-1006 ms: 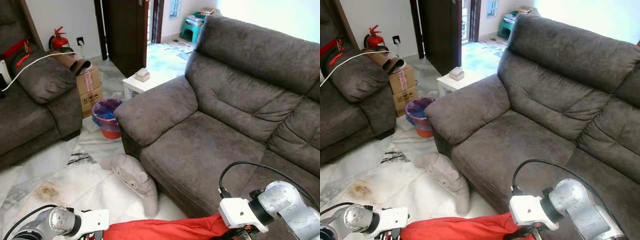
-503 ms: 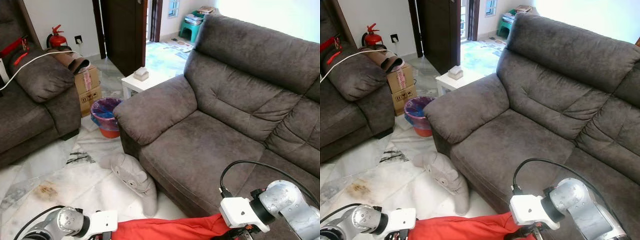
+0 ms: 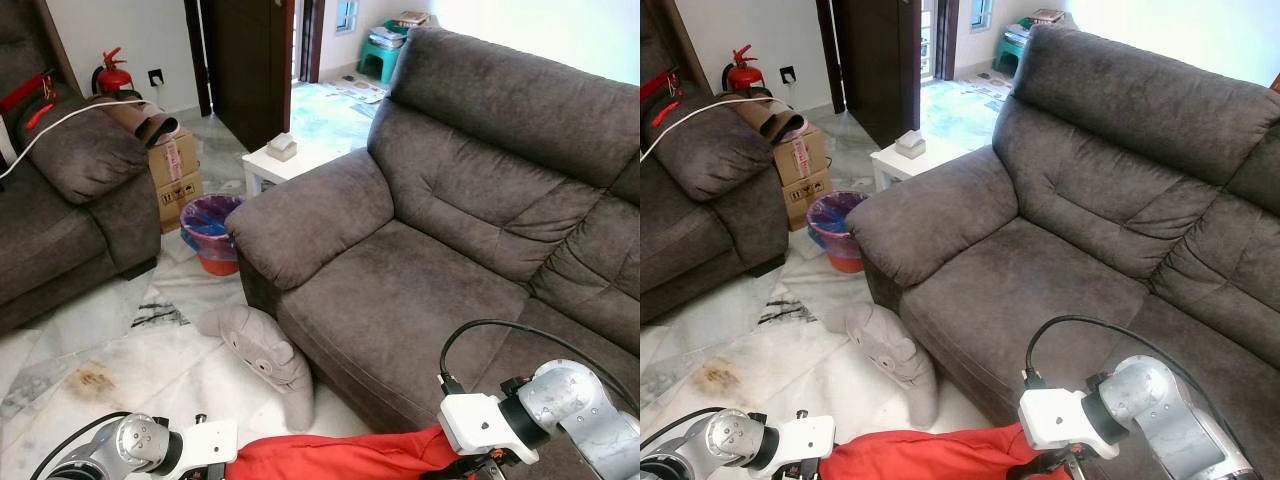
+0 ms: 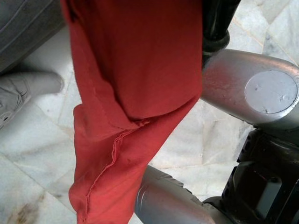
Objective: Move the pillow to the sofa from floor
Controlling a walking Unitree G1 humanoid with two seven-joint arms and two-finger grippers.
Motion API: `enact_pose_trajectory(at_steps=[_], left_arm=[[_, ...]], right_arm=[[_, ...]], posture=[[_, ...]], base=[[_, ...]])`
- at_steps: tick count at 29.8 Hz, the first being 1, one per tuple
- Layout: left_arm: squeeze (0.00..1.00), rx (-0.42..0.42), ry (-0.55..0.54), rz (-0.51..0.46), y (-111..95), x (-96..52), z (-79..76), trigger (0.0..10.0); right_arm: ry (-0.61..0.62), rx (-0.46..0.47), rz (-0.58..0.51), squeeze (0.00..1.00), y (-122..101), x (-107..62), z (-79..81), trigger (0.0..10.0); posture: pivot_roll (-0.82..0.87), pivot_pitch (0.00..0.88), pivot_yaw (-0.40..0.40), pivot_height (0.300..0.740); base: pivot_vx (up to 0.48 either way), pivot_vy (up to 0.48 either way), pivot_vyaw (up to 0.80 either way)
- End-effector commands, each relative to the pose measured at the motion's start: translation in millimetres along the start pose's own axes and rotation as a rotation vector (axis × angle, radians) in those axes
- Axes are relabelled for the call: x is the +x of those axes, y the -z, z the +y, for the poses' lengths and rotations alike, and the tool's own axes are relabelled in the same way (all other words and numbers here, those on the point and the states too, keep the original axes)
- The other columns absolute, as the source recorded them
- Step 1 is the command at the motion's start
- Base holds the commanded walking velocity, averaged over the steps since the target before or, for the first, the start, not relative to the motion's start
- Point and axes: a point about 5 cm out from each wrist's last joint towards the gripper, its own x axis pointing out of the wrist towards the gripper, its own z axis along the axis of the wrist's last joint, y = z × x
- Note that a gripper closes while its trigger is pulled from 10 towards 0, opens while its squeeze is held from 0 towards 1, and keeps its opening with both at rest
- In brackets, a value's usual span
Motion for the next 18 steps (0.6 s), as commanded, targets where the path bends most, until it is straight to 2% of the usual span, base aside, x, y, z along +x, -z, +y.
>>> enact_pose_trajectory(at_steps=[1,18], left_arm=[[0.00,0.004,0.022,-0.002,2.2,1.1,-6.0,0.0],[0.00,0.000,0.016,-0.005,1.5,-2.1,-1.3,0.0]], right_arm=[[0.020,-0.060,-0.032,0.00,-12.8,-6.2,-2.9,10.0],[0.035,-0.052,-0.037,0.00,-11.9,-0.4,-6.6,10.0]], posture=[[-0.02,0.116,-0.092,0.740],[-0.01,0.106,-0.087,0.740]], base=[[0.000,0.000,0.00],[0.000,0.000,0.00]])
